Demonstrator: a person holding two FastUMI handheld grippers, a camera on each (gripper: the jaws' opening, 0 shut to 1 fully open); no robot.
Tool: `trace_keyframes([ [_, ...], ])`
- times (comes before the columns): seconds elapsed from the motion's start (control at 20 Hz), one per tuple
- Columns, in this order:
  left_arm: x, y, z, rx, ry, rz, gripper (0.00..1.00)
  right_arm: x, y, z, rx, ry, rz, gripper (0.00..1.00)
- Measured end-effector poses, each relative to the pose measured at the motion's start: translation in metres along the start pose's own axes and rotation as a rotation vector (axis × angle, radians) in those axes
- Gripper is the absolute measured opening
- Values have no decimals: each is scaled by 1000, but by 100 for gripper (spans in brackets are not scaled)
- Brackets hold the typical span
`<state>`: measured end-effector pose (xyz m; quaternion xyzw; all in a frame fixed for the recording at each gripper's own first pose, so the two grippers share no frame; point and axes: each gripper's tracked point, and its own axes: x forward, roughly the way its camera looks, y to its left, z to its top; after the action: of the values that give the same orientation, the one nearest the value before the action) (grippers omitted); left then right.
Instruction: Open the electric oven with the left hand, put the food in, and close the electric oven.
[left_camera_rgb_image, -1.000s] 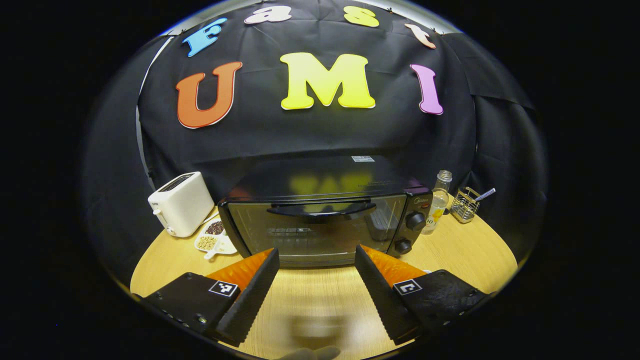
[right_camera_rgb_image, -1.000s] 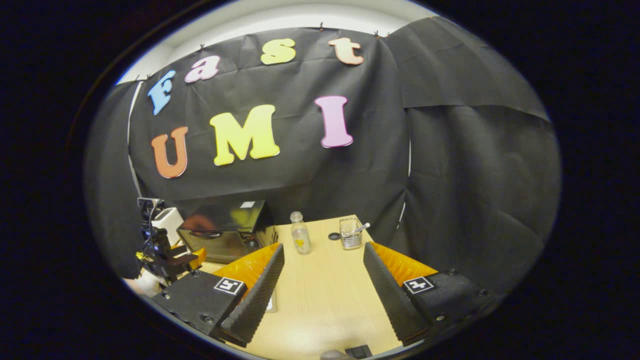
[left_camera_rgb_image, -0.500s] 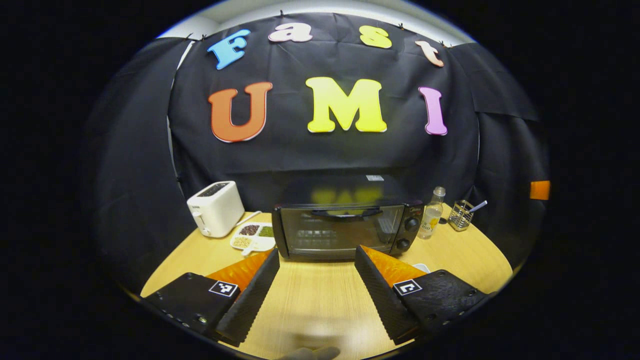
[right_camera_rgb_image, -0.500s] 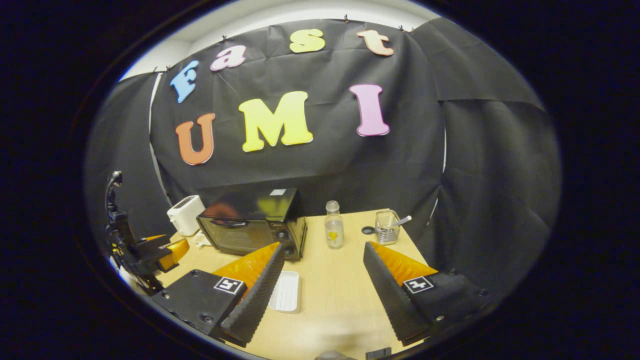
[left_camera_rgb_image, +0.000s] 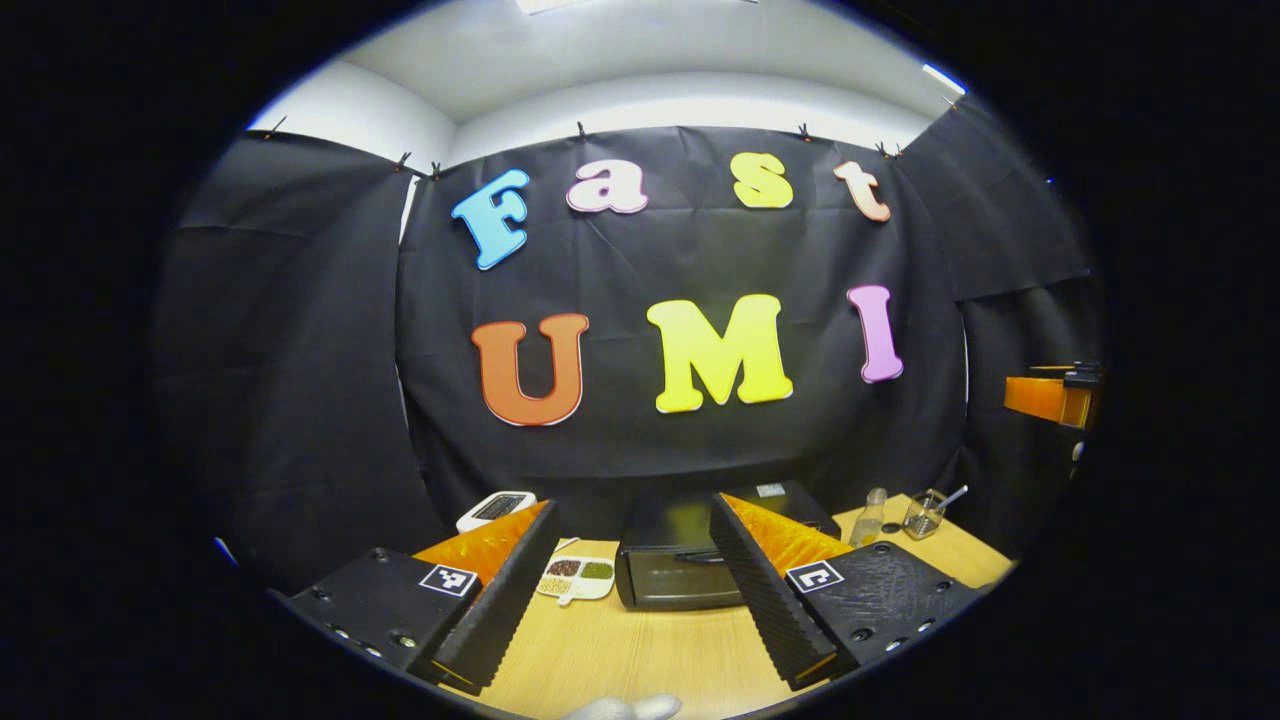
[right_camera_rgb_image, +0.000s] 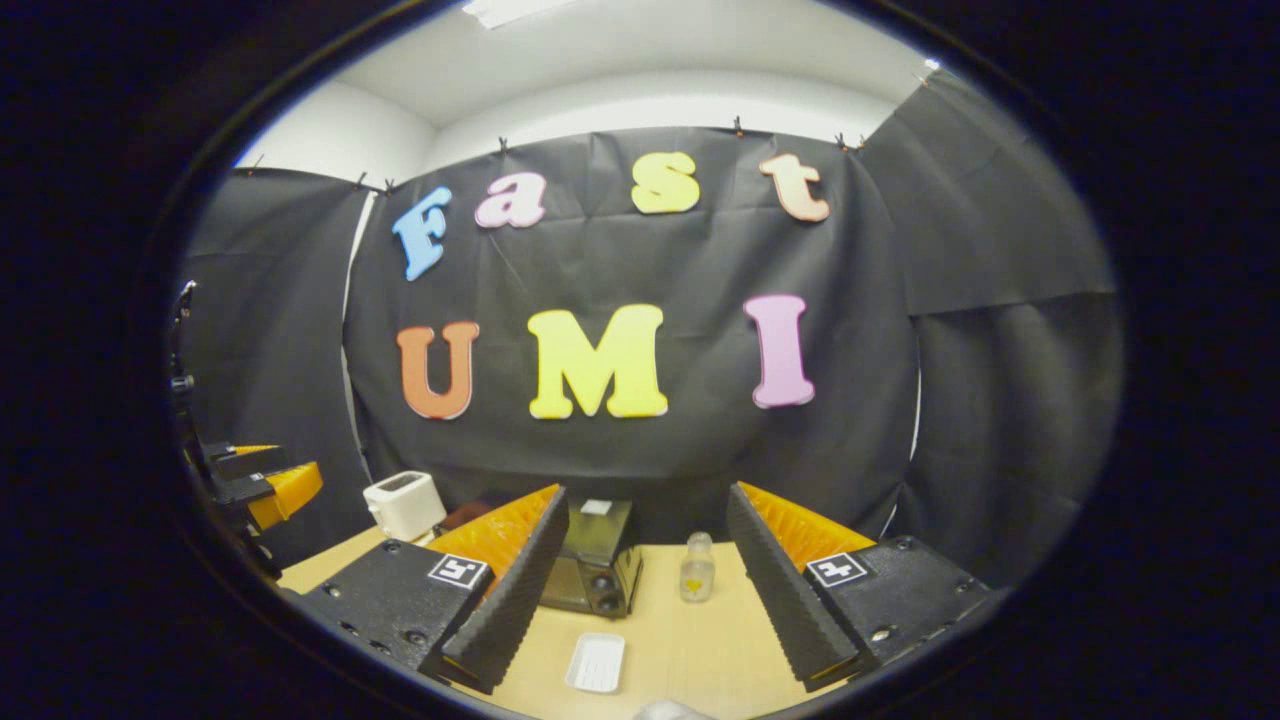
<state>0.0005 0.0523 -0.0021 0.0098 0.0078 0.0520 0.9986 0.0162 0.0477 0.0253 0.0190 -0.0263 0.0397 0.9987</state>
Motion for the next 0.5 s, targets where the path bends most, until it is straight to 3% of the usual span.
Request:
trace_keyframes([
  [0.15,-2,4,25,-16,-40,21,96,-4,5,30,-19,-75,0,96],
  [0.2,-4,2,32,-13,-57,15,96,-7,6,32,-15,-80,4,100],
  [0.25,-5,1,36,-11,-68,14,96,-9,6,32,-9,-72,2,96],
  [0.3,-5,-2,40,-10,-77,5,89,-9,5,29,-6,-65,0,96],
  [0.35,-5,-5,42,-9,-78,-5,96,-11,4,27,-3,-58,-4,96],
  [0.45,-4,-8,43,-7,-76,-15,96,-12,-2,27,4,-53,-17,100],
  [0.5,-3,-11,44,-6,-77,-23,96,-14,-6,25,5,-47,-25,96],
])
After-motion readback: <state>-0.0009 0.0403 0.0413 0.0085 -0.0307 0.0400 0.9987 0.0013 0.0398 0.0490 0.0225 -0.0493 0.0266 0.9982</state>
